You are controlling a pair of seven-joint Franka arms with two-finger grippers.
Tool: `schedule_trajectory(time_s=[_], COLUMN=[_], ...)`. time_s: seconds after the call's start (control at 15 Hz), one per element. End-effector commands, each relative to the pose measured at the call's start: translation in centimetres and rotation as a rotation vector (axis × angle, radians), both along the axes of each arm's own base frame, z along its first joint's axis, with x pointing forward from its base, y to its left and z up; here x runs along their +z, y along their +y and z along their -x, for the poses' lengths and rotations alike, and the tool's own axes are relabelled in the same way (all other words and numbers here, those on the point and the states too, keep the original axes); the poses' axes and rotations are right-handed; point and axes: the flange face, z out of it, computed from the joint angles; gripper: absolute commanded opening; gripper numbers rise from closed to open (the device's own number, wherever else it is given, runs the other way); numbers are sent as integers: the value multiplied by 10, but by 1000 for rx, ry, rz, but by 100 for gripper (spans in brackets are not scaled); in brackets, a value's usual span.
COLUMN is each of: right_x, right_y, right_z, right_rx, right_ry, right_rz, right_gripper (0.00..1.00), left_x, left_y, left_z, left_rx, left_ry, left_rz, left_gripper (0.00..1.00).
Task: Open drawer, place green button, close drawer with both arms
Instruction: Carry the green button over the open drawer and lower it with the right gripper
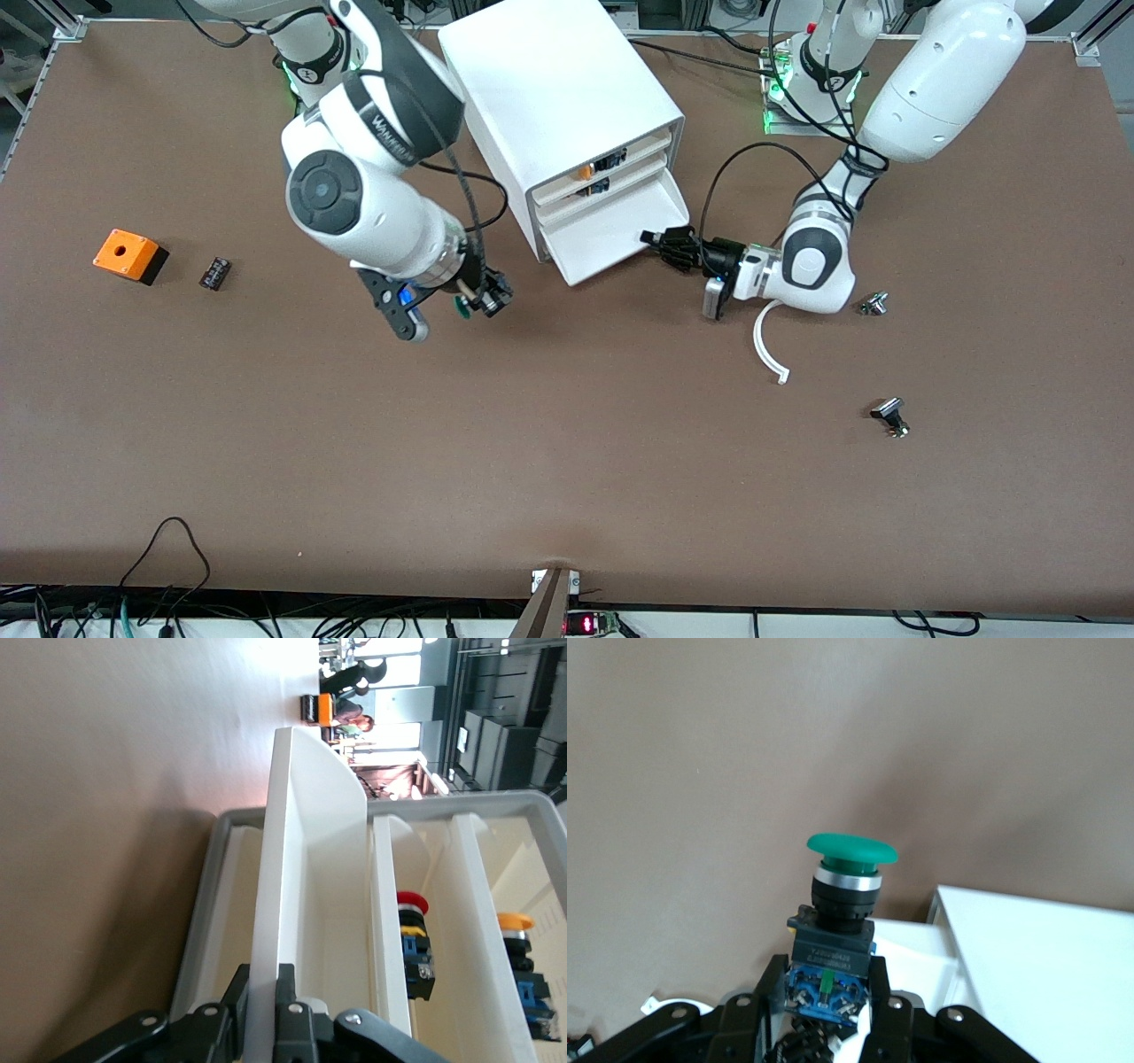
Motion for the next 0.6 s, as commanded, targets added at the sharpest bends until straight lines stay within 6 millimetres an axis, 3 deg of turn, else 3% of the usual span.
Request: schedule_trajectory(time_s=[0.0, 0.2, 0.33, 0.47, 0.53], right_x=[11, 3, -9, -31, -43], right_y=[36, 77, 104, 131, 144], right_z=[15, 38, 52, 63, 69], right_rx=[-57, -94, -112, -138, -150], right_ry=[10, -12, -37, -67, -79], right_rz=[-6, -1, 1, 8, 6], right_gripper=[0, 0, 0, 0, 0], left_x=[7, 12, 14, 20, 33], left_y=[24, 24, 26, 36, 40], left_z=[-35, -47, -48, -54, -59], left_rx=[7, 16, 23, 48, 56], left_ry=[21, 43, 59, 94, 112], left_rz=[-60, -83, -91, -110, -134], left_gripper=[0, 0, 95, 100, 100])
